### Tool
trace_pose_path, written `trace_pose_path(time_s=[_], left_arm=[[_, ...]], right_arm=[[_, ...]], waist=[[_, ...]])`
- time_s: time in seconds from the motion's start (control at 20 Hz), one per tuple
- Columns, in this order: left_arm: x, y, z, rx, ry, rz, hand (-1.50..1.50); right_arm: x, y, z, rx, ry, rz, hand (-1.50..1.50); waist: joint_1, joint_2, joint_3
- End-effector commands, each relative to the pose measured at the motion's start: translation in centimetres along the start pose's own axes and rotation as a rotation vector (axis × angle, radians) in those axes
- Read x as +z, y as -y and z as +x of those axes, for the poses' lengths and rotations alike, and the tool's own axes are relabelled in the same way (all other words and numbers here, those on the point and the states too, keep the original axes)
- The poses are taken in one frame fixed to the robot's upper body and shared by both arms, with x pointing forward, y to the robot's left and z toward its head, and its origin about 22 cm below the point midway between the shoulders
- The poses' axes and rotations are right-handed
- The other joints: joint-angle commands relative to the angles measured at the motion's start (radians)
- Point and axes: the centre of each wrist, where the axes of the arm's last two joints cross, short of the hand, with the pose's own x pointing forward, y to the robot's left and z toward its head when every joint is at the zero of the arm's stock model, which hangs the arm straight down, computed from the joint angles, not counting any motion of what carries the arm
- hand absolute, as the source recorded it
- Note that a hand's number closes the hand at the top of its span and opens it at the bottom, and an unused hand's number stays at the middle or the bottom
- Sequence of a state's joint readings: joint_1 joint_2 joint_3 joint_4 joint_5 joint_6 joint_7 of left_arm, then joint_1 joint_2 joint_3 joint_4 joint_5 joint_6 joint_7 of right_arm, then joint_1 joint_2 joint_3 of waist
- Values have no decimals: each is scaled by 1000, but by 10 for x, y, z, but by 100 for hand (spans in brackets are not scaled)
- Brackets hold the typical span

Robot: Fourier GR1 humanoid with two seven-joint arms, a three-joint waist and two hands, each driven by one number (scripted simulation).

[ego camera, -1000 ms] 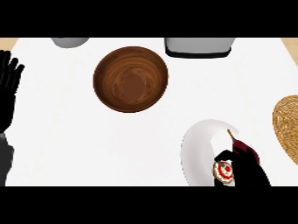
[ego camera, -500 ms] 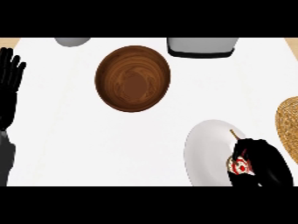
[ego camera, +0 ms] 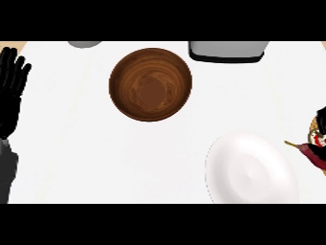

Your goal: Pick the cupcake from the plate and place it in the bowl

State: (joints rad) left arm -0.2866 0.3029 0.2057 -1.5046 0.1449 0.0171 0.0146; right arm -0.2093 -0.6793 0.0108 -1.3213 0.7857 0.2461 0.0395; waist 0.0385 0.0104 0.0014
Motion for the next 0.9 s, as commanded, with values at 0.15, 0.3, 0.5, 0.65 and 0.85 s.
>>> trace_pose_path(time_s=[0.15,0.3,0.5,0.65,0.85], left_arm=[[23,-9,-14,-12,-31,14,0],[13,-11,-11,0,-24,44,0],[5,-12,-2,-26,-20,27,0],[6,-17,-3,-21,-13,38,0],[4,-7,2,-22,-15,28,0]], right_arm=[[-7,68,-46,-16,75,-187,150],[-11,111,-20,-114,231,-192,150],[-15,138,7,-130,336,-325,150],[3,165,29,-220,429,-345,150],[6,184,64,-379,540,-303,150]], waist=[[-29,-10,-1],[-32,-12,-2],[-29,-12,-2],[-43,-17,-2],[-43,-19,-3]])
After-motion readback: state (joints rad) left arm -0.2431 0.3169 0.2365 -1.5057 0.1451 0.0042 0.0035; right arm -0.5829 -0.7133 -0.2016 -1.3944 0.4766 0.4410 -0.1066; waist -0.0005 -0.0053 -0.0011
